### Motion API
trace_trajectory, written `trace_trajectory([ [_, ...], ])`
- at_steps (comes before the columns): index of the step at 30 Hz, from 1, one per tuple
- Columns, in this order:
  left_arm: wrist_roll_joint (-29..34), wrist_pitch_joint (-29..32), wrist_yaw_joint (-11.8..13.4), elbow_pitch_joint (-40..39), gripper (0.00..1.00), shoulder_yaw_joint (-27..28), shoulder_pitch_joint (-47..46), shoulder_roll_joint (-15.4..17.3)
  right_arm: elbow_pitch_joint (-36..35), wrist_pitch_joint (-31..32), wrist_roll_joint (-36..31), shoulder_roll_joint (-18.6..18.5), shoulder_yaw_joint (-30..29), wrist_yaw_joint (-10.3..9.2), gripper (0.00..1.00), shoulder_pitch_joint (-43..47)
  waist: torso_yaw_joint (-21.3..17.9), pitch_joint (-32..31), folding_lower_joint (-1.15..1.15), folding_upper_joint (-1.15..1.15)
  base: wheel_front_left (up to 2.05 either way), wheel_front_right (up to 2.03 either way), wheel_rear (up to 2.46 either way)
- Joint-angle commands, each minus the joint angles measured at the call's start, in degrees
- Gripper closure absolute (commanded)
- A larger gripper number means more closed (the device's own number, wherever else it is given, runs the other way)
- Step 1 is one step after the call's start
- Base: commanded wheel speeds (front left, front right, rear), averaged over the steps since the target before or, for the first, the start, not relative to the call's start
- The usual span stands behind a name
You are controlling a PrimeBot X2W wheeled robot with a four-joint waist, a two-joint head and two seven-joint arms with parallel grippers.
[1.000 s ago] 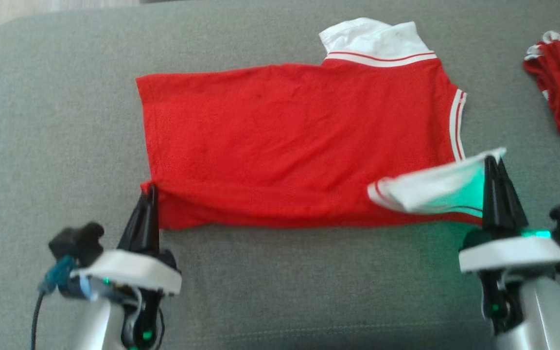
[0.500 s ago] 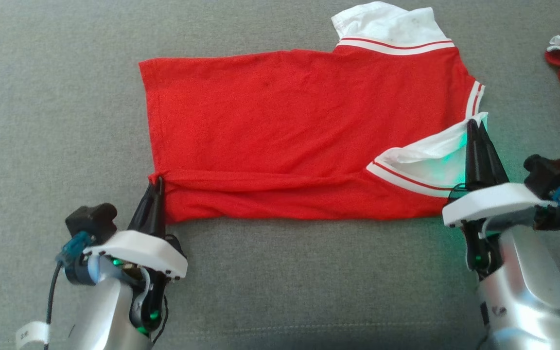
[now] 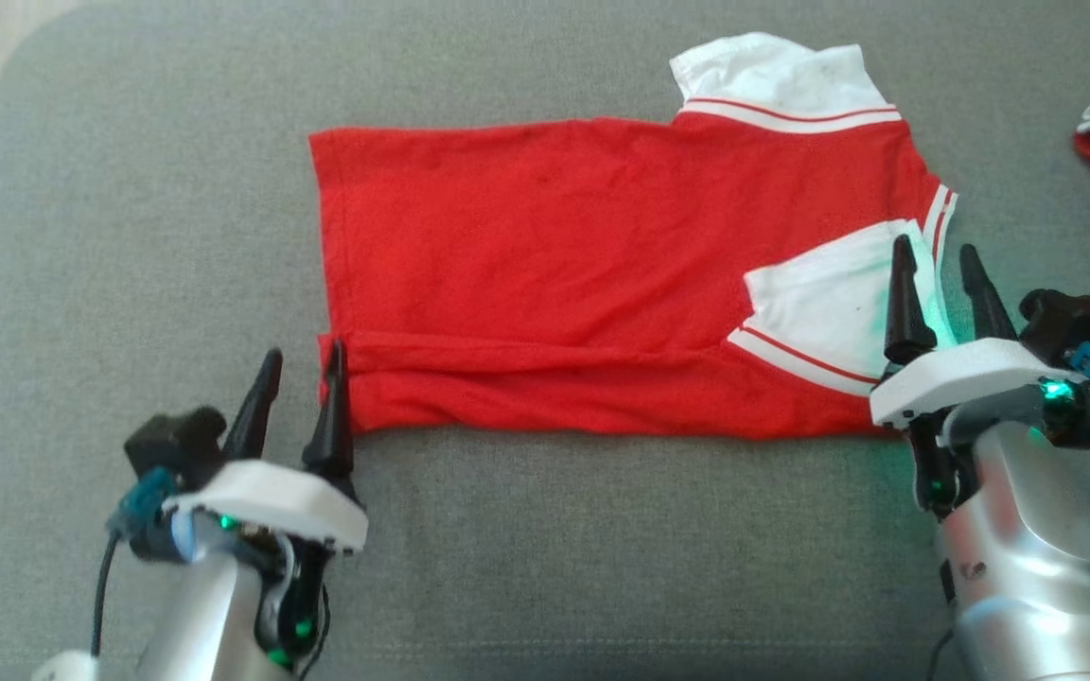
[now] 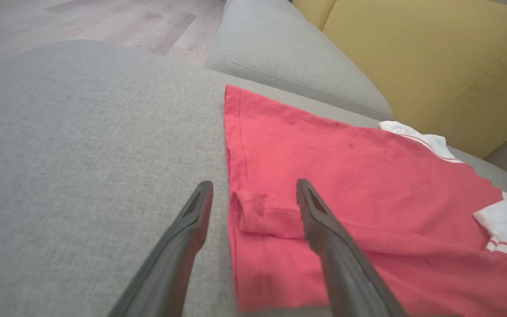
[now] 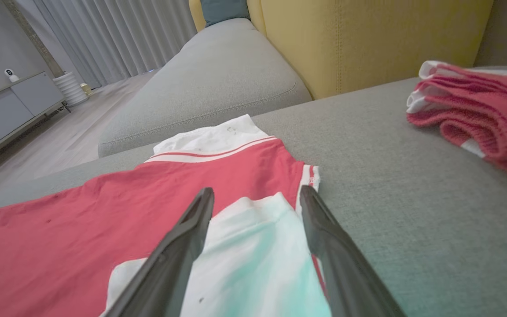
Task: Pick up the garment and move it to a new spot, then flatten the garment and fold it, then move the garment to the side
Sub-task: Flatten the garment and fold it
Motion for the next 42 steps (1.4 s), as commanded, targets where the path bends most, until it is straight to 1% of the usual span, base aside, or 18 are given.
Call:
trace_trajectory([
  [1,-0.41,0.25,0.22,-2.34,0.0,1.62,1.46,0.94,-1.45,-0.92,-1.1,-0.82,0.98,-0.04,0.0,-1.76,0.24,-0.92,0.0,0.0,0.0,0.0,0.0],
  [4,-0.77,2.43,0.48,-4.04,0.0,1.38,3.96,1.66,-3.03,-1.06,-2.18,-0.92,0.75,-0.04,0.0,-1.07,0.34,-2.21,0.0,0.0,0.0,0.0,0.0],
  [8,-1.28,6.48,0.93,-6.29,0.0,0.84,6.81,2.64,-7.02,-1.13,-2.38,-0.72,1.14,-0.04,0.0,1.32,0.12,-3.77,0.0,0.0,0.0,0.0,0.0],
  [9,-1.28,6.48,0.93,-6.29,0.0,0.84,6.81,2.64,-7.02,-1.13,-2.38,-0.72,1.14,-0.04,0.0,1.32,0.12,-3.77,0.0,0.0,0.0,0.0,0.0],
  [17,-3.37,13.12,2.42,-9.09,0.0,0.95,8.96,3.21,-17.77,0.31,-0.79,-0.18,3.99,-0.04,0.0,8.42,-2.2,-4.35,0.0,0.0,0.0,0.0,0.0],
  [22,-4.94,14.86,3.93,-8.82,0.0,2.42,7.87,3.13,-24.31,2.22,0.47,-0.03,5.15,-0.04,0.0,11.81,-4.41,-3.26,0.0,0.0,0.0,0.0,0.0],
  [26,-5.54,15.87,5.48,-7.53,0.0,3.65,6.75,3.41,-27.83,3.44,1.03,0.01,5.24,-0.04,0.0,13.66,-5.7,-2.51,0.0,0.0,0.0,0.0,0.0],
  [32,-6.17,16.55,6.18,-5.75,0.0,4.37,5.42,3.87,-30.97,4.4,1.93,0.03,5.14,-0.04,0.0,15.28,-6.89,-1.63,0.0,0.0,0.0,0.0,0.0],
  [35,-6.16,18.17,6.33,-4.57,0.01,3.8,5.03,4.12,-31.84,4.81,2.15,0.03,5.44,-0.04,0.0,15.86,-7.34,-1.27,0.0,0.0,0.0,0.0,0.0],
  [37,-6.42,19.33,6.08,-4.26,0.25,3.28,4.93,4.11,-32.28,5.32,2.14,0.03,5.6,-0.04,0.0,16.36,-7.5,-1.08,0.0,0.0,0.0,0.0,0.0],
  [38,-6.57,19.62,5.96,-4.25,0.5,3.17,4.88,4.11,-32.41,5.69,2.08,0.03,5.56,-0.04,0.0,16.65,-7.54,-0.99,0.0,0.0,0.0,0.0,0.0],
  [39,-6.66,19.8,5.97,-4.27,0.59,3.1,4.85,4.12,-32.5,6.1,1.9,0.03,5.44,-0.04,0.0,16.96,-7.55,-0.93,0.0,0.0,0.0,0.0,0.0],
  [40,-6.7,19.96,6.04,-4.29,0.75,3.05,4.83,4.14,-32.51,6.63,1.59,0.03,5.31,-0.04,0.0,17.31,-7.54,-0.89,0.0,0.0,0.0,0.0,0.0],
  [41,-6.71,20.05,6.09,-4.32,0.98,2.99,4.82,4.16,-32.5,7.29,1.33,0.03,5.25,-0.04,0.0,17.68,-7.51,-0.86,0.0,0.0,0.0,0.0,0.0],
  [42,-6.69,20.21,6.1,-4.32,1.0,2.86,4.82,4.2,-32.41,8.16,1.14,0.03,5.21,-0.04,0.0,18.12,-7.46,-0.85,0.0,0.0,0.0,0.0,0.0],
])
